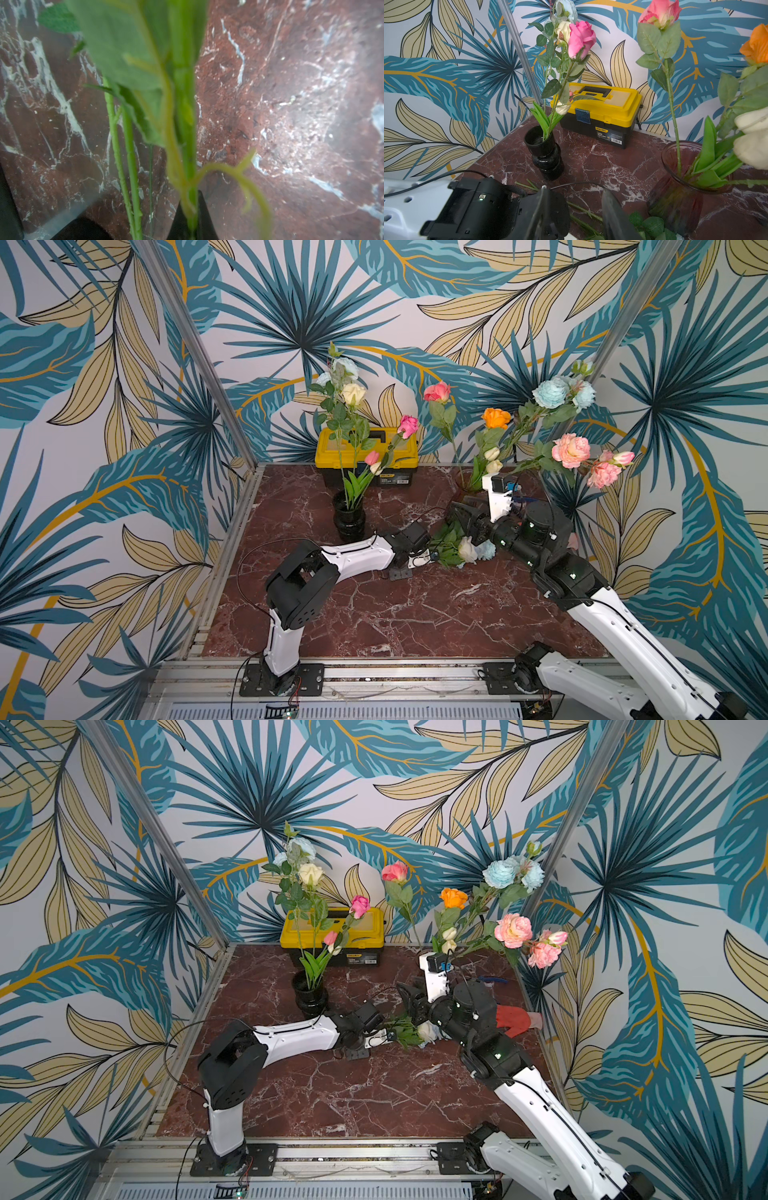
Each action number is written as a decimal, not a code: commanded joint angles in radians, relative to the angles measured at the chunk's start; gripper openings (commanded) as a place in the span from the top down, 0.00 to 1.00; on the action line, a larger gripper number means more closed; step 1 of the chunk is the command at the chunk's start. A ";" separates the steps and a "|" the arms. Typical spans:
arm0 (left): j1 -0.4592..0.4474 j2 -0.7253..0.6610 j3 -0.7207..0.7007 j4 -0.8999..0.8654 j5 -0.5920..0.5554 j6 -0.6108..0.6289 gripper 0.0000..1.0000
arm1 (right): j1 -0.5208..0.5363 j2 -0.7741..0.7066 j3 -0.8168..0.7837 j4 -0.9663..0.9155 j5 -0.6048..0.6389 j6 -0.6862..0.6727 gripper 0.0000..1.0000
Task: Pick out blue flowers from the vase
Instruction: Place the flower at the center of the board.
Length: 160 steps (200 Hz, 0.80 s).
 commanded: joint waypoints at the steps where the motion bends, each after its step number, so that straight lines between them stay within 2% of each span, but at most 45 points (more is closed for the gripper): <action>1: -0.003 0.033 0.009 0.032 -0.007 -0.003 1.00 | -0.005 0.004 -0.013 0.021 -0.014 0.010 0.56; 30: -0.003 0.055 0.006 0.053 -0.043 0.021 1.00 | -0.007 0.000 -0.003 0.006 -0.016 0.009 0.55; 39: -0.004 0.056 0.003 0.059 -0.042 0.024 0.97 | -0.006 0.002 -0.002 0.002 -0.020 0.008 0.55; 66: -0.002 0.062 0.008 0.069 -0.042 0.024 0.73 | -0.007 0.011 0.004 -0.002 -0.035 0.011 0.54; 95: 0.005 0.053 0.010 0.070 -0.040 0.018 0.56 | -0.007 0.024 0.016 -0.007 -0.042 0.008 0.54; 160: 0.030 -0.014 -0.004 0.070 -0.007 -0.023 0.50 | -0.007 0.050 0.026 -0.003 -0.062 0.005 0.53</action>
